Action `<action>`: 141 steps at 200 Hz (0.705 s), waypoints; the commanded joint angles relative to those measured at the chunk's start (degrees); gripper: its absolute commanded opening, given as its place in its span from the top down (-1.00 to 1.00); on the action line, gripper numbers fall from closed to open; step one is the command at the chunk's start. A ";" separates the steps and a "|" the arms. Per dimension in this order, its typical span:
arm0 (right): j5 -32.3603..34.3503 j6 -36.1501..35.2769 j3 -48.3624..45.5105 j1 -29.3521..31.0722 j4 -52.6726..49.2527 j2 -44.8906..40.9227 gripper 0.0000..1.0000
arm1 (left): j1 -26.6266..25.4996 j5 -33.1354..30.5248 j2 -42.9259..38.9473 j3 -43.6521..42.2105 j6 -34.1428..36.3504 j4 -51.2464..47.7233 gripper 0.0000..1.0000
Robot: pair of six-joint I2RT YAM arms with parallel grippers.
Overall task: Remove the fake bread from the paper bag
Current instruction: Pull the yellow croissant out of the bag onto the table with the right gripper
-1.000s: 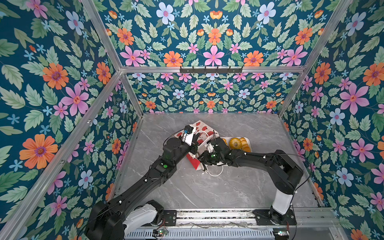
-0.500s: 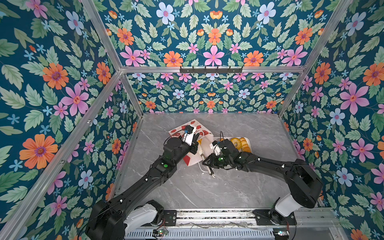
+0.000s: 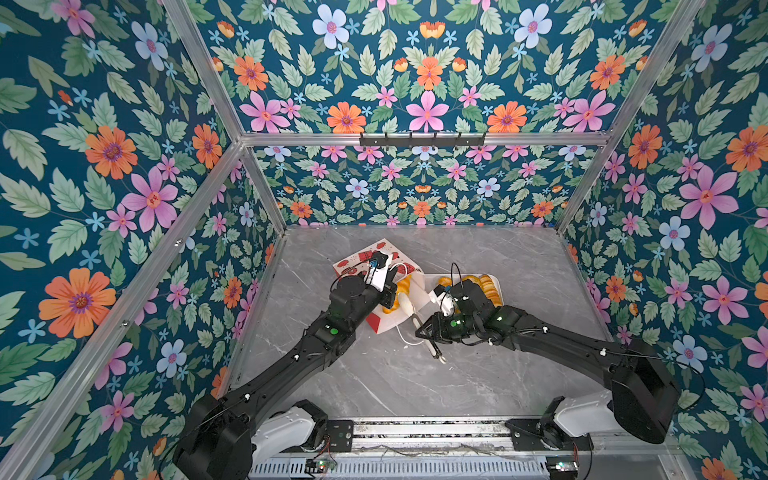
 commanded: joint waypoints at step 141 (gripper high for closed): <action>-4.84 -9.34 4.32 -6.03 -25.65 -14.76 0.92 | 0.24 -19.19 1.06 -1.79 -1.96 6.17 1.00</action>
